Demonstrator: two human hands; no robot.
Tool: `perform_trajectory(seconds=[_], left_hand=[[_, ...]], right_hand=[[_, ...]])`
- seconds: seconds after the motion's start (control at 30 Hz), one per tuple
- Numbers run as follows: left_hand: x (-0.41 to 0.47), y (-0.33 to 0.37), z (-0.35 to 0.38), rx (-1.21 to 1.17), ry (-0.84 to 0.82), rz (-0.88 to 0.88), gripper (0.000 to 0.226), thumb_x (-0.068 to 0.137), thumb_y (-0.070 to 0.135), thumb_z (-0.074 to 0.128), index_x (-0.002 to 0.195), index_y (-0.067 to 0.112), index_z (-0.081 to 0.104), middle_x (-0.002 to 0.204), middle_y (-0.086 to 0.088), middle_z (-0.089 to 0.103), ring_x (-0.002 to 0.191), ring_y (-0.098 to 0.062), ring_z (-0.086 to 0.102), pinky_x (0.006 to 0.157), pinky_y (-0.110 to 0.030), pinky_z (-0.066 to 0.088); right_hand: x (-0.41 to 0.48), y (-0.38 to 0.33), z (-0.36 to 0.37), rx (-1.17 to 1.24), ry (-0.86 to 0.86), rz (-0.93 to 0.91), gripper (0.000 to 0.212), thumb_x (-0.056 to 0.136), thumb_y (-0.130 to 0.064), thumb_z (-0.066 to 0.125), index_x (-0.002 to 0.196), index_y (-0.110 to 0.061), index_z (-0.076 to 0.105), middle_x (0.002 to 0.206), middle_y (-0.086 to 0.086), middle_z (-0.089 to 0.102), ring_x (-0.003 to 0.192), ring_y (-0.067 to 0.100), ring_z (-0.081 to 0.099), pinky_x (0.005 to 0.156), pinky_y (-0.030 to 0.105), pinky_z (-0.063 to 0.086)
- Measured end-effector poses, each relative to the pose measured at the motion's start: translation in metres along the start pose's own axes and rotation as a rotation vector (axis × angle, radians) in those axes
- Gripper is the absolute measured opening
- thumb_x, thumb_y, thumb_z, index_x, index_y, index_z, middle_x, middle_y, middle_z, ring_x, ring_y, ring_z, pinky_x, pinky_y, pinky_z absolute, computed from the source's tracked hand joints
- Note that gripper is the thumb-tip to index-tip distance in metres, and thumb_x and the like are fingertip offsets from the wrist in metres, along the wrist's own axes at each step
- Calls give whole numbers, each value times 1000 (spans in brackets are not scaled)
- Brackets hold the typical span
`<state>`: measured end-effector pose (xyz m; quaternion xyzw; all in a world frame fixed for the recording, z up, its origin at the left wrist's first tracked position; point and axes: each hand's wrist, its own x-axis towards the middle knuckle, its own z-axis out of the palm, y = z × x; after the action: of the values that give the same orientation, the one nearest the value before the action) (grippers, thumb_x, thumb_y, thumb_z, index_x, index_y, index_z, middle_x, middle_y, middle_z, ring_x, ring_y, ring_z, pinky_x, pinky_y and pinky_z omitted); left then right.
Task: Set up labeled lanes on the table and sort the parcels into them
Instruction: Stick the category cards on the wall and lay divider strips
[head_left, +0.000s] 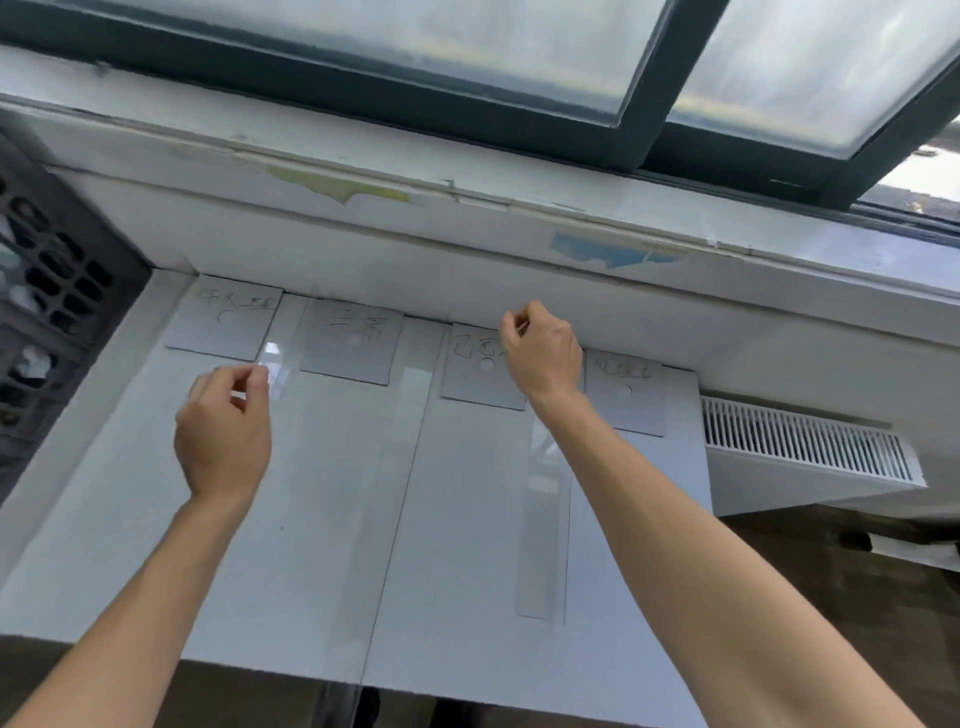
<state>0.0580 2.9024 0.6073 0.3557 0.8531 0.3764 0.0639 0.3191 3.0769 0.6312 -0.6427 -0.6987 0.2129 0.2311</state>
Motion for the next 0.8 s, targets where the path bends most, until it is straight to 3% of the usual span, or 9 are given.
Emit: perform_trajectory(seconds=[0.1, 0.2, 0.3, 0.43, 0.57, 0.67, 0.8], left_hand=[[27, -46, -50, 10, 91, -92, 23, 100, 28, 53, 102, 11, 68, 99, -13, 66, 78, -21, 54, 70, -34, 39], [37, -92, -89, 42, 117, -136, 22, 100, 25, 55, 102, 7, 69, 96, -15, 66, 80, -26, 56, 70, -35, 41], [42, -147, -113, 114, 39, -235, 26, 100, 25, 56, 110, 5, 69, 104, -18, 65, 89, -32, 60, 74, -39, 47], [37, -207, -126, 231, -124, -338, 37, 99, 23, 58, 129, 2, 61, 126, -20, 59, 115, -38, 56, 90, -47, 50], [33, -241, -129, 318, -213, -352, 38, 98, 22, 59, 133, 6, 58, 129, -18, 59, 121, -38, 50, 90, -49, 49], [34, -253, -128, 340, -241, -362, 33, 101, 23, 53, 130, 8, 62, 127, -13, 64, 118, -33, 56, 87, -45, 51], [42, -259, -126, 340, -219, -319, 28, 104, 22, 46, 102, 9, 70, 99, -9, 71, 92, -27, 64, 68, -36, 51]], right_hand=[[-7, -65, 42, -48, -150, -44, 28, 98, -32, 53, 94, -7, 66, 92, 12, 71, 86, 34, 65, 71, 38, 51], [-20, -135, 94, -119, -350, -105, 22, 94, -27, 54, 89, -8, 65, 93, 11, 69, 89, 32, 63, 66, 33, 41], [-41, -204, 148, -139, -478, -199, 21, 87, -16, 55, 69, -6, 57, 73, 14, 63, 78, 36, 59, 57, 33, 36], [-70, -274, 217, -151, -567, -278, 22, 89, -14, 57, 87, 3, 69, 88, 20, 72, 83, 38, 67, 65, 40, 54], [-89, -311, 279, -145, -619, -258, 29, 91, -21, 58, 69, -3, 52, 72, 17, 61, 65, 32, 55, 57, 33, 39], [-95, -323, 317, -155, -647, -181, 38, 94, -32, 56, 65, -12, 42, 60, 5, 47, 59, 28, 46, 51, 28, 31], [-98, -335, 349, -177, -648, -116, 41, 96, -42, 55, 71, -12, 44, 65, 0, 47, 64, 24, 48, 52, 28, 29]])
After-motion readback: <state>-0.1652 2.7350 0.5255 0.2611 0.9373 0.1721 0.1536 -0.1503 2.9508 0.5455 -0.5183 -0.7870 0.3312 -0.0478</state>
